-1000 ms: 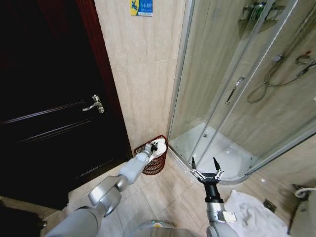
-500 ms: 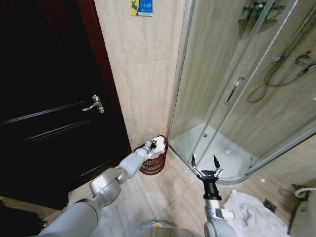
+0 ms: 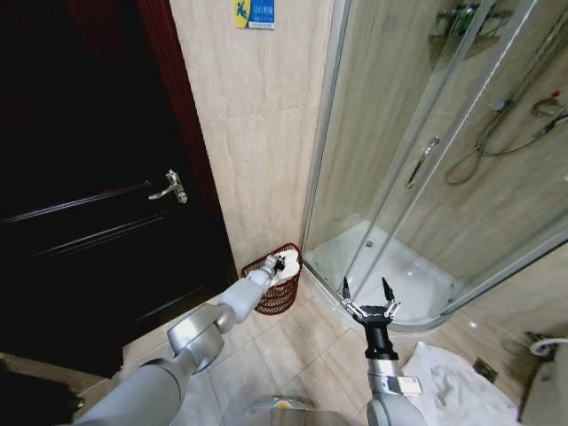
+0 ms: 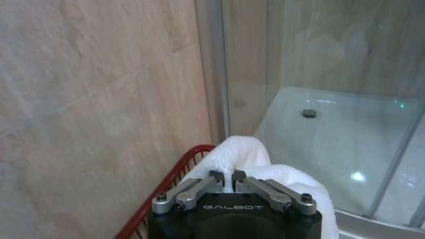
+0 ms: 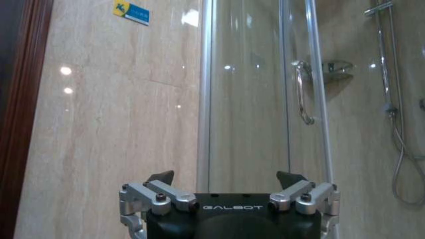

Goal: Discard the used towel into the hamper.

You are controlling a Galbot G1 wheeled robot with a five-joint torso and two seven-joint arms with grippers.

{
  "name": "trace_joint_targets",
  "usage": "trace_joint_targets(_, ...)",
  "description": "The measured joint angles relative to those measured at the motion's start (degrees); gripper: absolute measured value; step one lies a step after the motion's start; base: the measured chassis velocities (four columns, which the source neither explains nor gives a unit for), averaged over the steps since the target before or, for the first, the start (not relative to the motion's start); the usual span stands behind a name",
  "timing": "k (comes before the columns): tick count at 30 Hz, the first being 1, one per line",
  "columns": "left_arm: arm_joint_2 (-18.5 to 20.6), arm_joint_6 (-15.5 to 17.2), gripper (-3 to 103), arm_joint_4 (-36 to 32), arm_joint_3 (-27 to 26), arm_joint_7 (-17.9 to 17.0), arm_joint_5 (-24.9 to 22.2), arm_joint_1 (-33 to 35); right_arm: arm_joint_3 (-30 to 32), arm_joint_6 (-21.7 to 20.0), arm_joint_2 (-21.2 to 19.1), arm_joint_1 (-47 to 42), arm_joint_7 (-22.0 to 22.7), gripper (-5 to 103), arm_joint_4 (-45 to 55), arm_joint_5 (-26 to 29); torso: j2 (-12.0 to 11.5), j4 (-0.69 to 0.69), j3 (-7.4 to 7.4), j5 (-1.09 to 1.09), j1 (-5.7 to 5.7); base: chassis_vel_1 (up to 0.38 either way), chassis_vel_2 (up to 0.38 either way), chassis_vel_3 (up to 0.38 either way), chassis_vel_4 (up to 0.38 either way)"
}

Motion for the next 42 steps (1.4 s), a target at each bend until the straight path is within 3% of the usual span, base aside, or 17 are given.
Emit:
trace_joint_targets(9, -0.60, -0.12, 4, 0.65, -1.98, 0.32, 0.95, 0.51, 0.14, 0.69, -0.03, -0.11, 0.16, 100, -0.33, -0.61, 0.00, 0.01, 0.00, 0.00, 0.00, -0.015, 0.012, 0.018, -0.019)
trace_joint_targets(23, -0.90, -1.66, 4, -0.57, -11.42, 1.67, 5.77, 5.05, 0.45, 1.97, -0.03, -0.26, 2.17, 100, -0.67, -2.07, 0.00, 0.01, 0.00, 0.00, 0.01, -0.031, 0.026, 0.025, -0.028)
trace_joint_targets(29, -0.96, -2.61, 4, -1.49, -14.58, 2.13, 7.84, 7.80, 1.97, 3.80, -0.03, -2.14, -3.03, 100, 0.11, -1.60, 0.00, 0.00, 0.00, 0.00, -0.01, 0.000, 0.000, 0.000, 0.000)
trace_joint_targets(42, -2.41, -2.46, 4, 0.81, -21.20, 2.39, 12.91, 9.82, 1.30, 4.29, -0.03, -3.32, -3.19, 100, 0.52, -1.72, 0.01, 0.00, -0.01, 0.01, -0.01, 0.000, 0.000, 0.000, 0.000)
